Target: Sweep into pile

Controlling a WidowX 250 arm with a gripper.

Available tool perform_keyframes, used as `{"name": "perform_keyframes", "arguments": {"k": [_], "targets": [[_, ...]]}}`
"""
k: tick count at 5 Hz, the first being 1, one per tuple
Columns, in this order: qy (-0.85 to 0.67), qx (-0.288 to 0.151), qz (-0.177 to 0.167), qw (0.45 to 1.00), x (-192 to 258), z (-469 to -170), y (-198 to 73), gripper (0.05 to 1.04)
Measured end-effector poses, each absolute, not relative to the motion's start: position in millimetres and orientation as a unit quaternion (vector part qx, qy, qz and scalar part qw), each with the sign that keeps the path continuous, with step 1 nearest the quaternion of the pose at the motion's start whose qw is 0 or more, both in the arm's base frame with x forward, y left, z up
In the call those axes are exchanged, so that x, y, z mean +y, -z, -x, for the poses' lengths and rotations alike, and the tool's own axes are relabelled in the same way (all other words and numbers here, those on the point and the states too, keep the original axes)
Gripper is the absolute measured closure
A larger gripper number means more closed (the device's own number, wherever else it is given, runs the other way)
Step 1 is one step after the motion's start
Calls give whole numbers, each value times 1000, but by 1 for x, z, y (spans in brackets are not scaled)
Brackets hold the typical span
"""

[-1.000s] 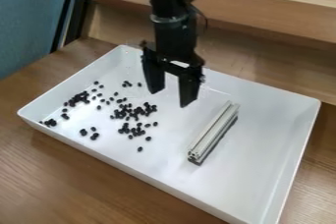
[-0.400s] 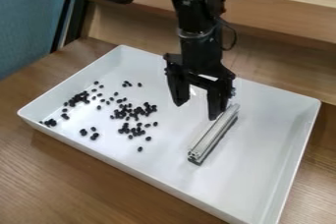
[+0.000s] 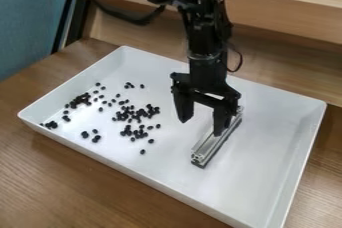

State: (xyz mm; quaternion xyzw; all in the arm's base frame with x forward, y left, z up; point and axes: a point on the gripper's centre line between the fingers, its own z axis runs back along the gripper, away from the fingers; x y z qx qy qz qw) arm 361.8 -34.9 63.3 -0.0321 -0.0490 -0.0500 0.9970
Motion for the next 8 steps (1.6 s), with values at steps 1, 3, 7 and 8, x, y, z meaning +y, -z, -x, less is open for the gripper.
{"name": "perform_keyframes", "arguments": {"k": [1, 3, 7, 8], "targets": [[44, -41, 42, 997, -38, -365, -55, 85], [37, -35, 53, 997, -45, -373, -41, 128], [30, -28, 12, 999, -45, -349, -32, 696], [18, -13, 11, 1000, -24, -328, -30, 696]]}}
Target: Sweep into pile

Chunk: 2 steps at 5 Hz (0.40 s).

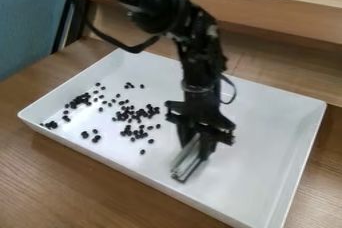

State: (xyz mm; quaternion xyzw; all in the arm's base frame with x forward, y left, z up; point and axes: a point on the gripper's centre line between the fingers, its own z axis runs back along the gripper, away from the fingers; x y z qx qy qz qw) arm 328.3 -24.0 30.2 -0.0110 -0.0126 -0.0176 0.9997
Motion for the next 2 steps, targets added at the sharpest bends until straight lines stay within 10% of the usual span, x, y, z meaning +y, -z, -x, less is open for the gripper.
{"name": "perform_keyframes", "arguments": {"k": [2], "targets": [[54, -19, -2, 998, 3, -316, -30, 696]]}}
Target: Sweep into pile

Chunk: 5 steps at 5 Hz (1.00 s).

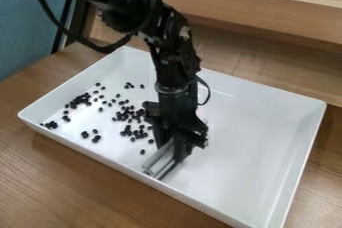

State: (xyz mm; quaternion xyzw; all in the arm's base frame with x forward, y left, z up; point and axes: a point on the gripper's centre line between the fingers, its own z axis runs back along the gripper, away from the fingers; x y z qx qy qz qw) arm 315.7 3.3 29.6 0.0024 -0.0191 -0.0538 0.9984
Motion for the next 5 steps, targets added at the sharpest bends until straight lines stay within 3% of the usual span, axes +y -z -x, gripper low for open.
{"name": "perform_keyframes", "arguments": {"k": [2, 5], "targets": [[91, -41, -53, 994, 48, -322, -31, 696], [56, -57, -36, 996, 98, -322, -31, 696]]}}
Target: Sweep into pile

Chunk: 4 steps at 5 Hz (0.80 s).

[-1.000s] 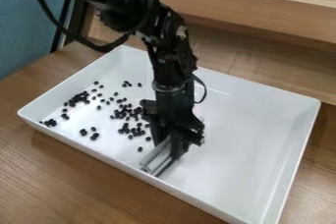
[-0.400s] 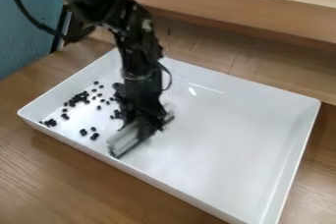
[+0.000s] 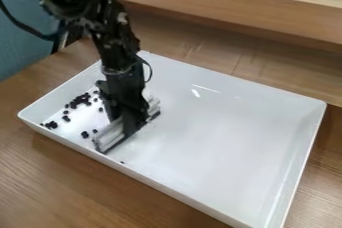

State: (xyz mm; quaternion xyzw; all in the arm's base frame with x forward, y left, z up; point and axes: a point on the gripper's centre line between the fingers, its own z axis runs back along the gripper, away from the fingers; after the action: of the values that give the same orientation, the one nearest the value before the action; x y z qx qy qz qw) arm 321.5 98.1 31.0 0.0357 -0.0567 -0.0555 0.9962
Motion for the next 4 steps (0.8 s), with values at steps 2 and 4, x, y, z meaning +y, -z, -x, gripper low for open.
{"name": "perform_keyframes", "arguments": {"k": [2, 4], "targets": [[100, -70, -25, 992, 121, -341, -30, 696], [99, -78, -34, 991, 132, -344, -30, 696]]}}
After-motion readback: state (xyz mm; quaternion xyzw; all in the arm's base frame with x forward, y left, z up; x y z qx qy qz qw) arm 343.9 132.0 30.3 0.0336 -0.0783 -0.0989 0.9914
